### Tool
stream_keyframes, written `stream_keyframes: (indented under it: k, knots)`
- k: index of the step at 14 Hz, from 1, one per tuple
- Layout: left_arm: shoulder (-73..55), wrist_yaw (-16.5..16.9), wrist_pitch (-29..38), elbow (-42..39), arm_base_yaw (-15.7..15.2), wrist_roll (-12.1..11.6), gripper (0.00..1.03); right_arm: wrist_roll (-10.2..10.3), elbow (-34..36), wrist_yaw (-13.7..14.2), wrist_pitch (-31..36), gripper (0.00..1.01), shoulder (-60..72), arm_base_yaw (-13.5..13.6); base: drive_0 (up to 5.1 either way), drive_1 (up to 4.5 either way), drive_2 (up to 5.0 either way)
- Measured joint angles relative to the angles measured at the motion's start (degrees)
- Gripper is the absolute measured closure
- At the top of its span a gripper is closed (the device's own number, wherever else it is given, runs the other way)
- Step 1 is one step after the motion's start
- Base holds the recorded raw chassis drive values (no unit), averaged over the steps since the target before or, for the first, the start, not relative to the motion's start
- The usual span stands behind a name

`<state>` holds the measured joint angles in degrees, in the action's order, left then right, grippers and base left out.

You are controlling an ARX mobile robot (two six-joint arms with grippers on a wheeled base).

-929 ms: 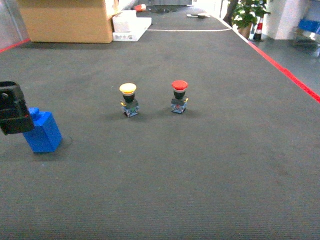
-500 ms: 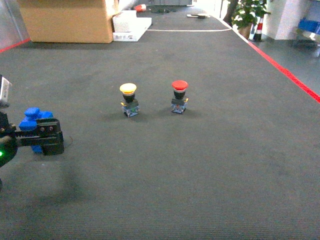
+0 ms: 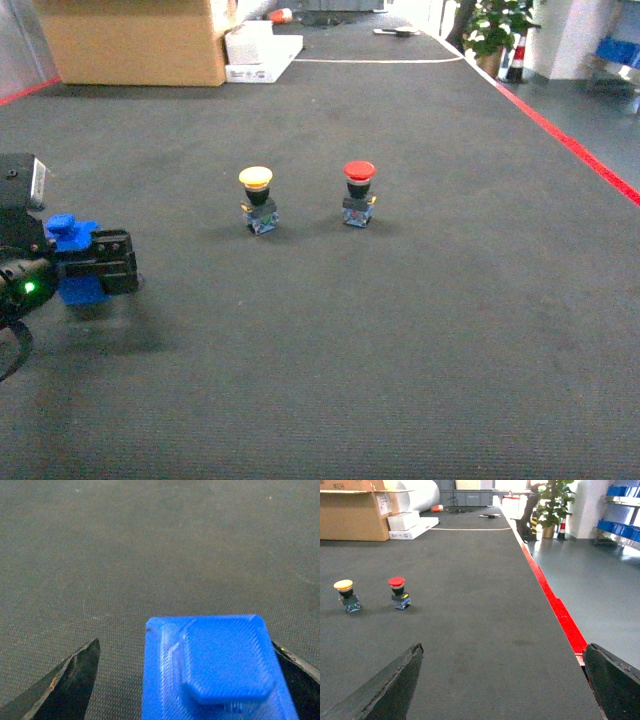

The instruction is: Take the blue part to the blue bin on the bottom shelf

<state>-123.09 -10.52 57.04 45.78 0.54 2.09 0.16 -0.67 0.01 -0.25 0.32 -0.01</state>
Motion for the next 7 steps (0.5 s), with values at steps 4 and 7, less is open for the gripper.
stream_keyframes:
  k: [4, 7]
  knots:
    - [-0.3, 0.8, 1.4, 0.2, -0.4, -1.7, 0.58, 0.0, 0.0, 0.0, 0.0, 0.03, 0.0, 0.0, 0.0, 0.00, 0.0]
    - [0.2, 0.4, 1.2, -0.3, -0.4, -1.9, 0.59, 0.0, 0.0, 0.0, 0.0, 0.03, 0.0, 0.0, 0.0, 0.00, 0.0]
